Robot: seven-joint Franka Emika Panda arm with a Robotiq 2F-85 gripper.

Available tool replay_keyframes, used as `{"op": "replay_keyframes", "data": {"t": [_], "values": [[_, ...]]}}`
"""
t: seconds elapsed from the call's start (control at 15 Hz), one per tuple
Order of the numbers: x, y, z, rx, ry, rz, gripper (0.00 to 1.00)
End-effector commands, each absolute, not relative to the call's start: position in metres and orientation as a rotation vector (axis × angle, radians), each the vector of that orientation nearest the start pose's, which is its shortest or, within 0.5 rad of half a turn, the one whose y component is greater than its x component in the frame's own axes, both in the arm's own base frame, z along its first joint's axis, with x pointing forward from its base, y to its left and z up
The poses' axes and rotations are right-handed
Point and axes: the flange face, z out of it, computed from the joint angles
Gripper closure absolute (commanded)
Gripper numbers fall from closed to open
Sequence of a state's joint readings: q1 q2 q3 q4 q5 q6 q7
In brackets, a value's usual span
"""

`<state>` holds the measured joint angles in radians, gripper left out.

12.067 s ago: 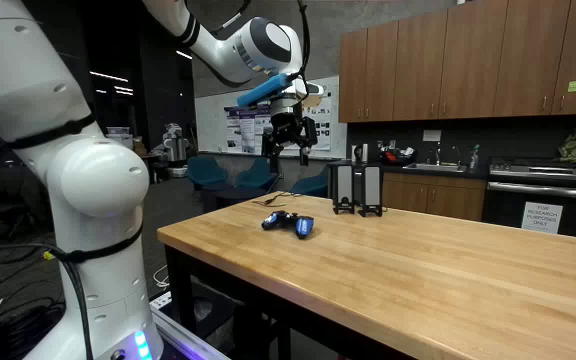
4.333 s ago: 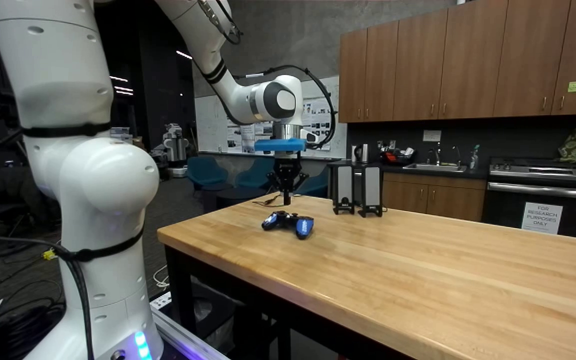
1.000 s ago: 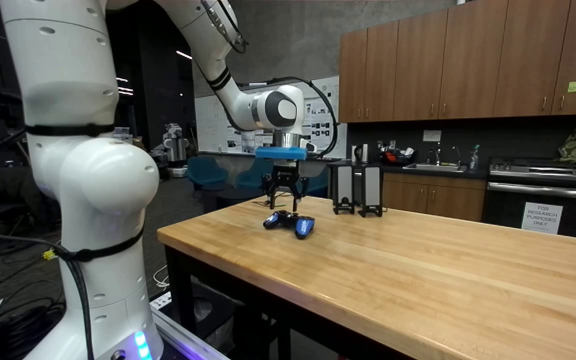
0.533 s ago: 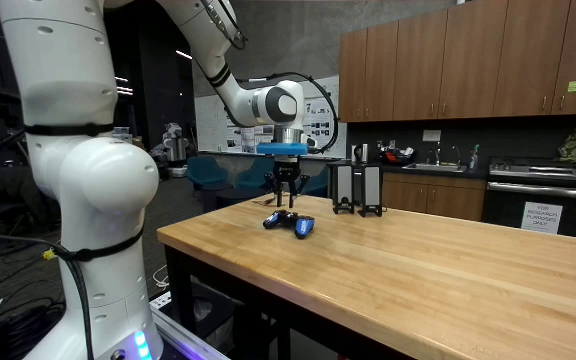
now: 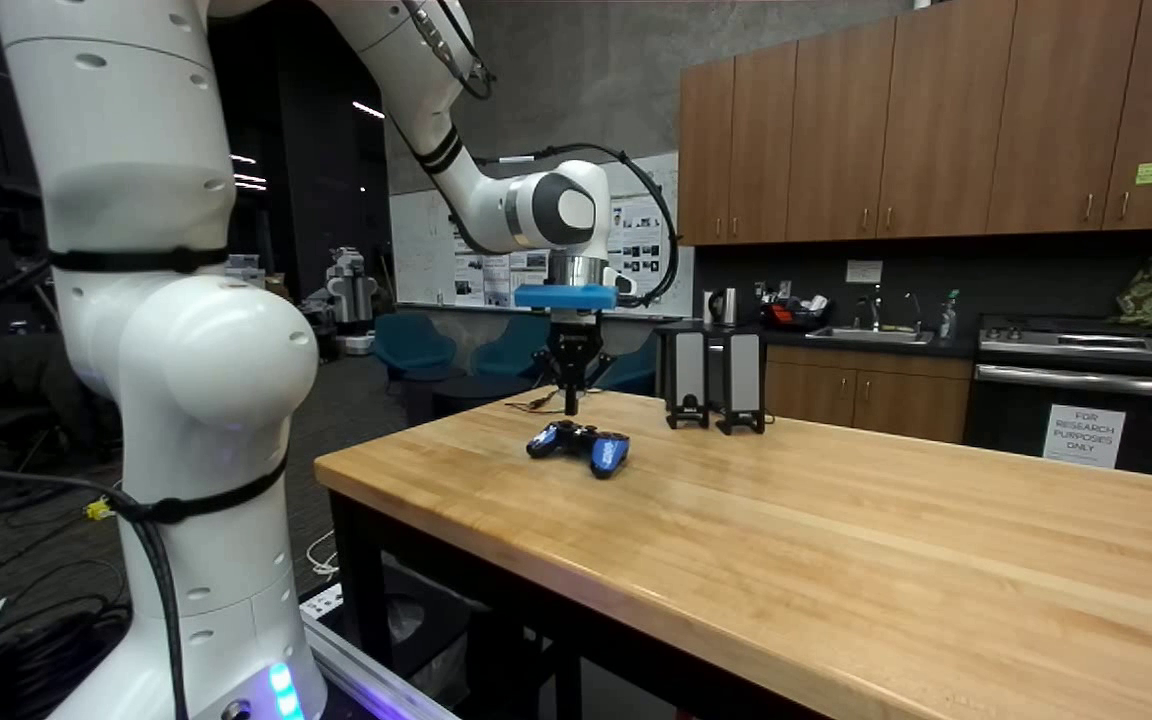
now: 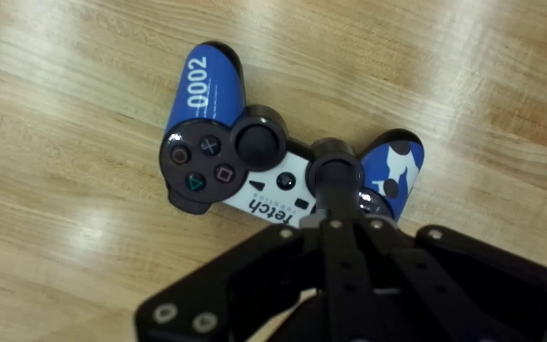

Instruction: Press a button on the gaming console.

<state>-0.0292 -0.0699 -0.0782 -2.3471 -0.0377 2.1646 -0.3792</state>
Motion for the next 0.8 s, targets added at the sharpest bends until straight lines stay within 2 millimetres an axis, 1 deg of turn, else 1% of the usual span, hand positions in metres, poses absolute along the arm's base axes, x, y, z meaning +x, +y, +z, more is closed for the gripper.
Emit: {"op": "replay_keyframes", "data": {"t": [0.0,0.2,0.47,0.6,0.73], "values": [[0.472,-0.058,0.346,-3.096,-0.437,0.223,1.00],[0.469,-0.057,0.340,-3.086,-0.438,0.250,1.00],[0.470,-0.054,0.337,-3.083,-0.444,0.252,1.00],[0.468,-0.051,0.341,-3.086,-0.453,0.237,1.00],[0.468,-0.048,0.351,-3.096,-0.465,0.212,1.00]]}}
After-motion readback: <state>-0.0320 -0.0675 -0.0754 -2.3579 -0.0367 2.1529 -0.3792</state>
